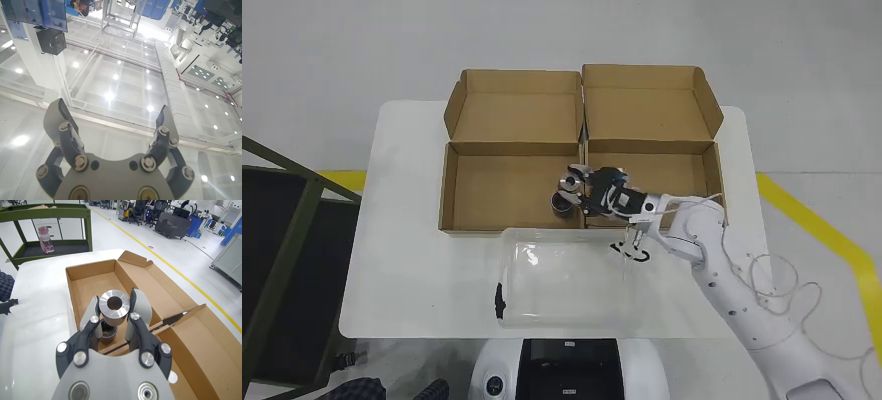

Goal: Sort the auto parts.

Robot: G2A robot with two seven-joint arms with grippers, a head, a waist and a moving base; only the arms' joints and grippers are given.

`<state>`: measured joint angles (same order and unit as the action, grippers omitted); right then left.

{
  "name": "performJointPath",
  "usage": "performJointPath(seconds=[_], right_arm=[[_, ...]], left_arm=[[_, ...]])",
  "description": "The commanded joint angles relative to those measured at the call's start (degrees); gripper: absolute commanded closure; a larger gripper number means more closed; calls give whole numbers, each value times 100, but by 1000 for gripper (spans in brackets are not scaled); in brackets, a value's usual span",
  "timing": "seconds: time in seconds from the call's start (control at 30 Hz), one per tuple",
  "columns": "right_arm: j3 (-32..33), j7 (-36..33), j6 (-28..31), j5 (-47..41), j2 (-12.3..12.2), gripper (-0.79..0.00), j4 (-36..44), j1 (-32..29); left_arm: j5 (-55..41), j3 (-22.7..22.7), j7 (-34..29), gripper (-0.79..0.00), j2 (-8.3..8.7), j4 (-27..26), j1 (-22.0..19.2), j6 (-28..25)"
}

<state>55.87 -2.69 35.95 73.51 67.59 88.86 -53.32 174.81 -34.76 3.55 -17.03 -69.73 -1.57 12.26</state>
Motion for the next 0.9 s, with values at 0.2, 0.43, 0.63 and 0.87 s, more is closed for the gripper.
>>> performJointPath(seconds=[0.2,0.43,0.63,0.87], right_arm=[[-530,-37,-187,48,223,0,-809,628],[-810,-197,-273,105,380,0,-1224,1027],[-985,-391,-383,127,501,0,-1490,1272],[-1133,-563,-440,109,630,0,-1860,1507]], left_arm=[[0,0,0,-785,0,0,0,0],[0,0,0,-785,0,0,0,0],[0,0,0,-785,0,0,0,0],[0,0,0,-785,0,0,0,0]])
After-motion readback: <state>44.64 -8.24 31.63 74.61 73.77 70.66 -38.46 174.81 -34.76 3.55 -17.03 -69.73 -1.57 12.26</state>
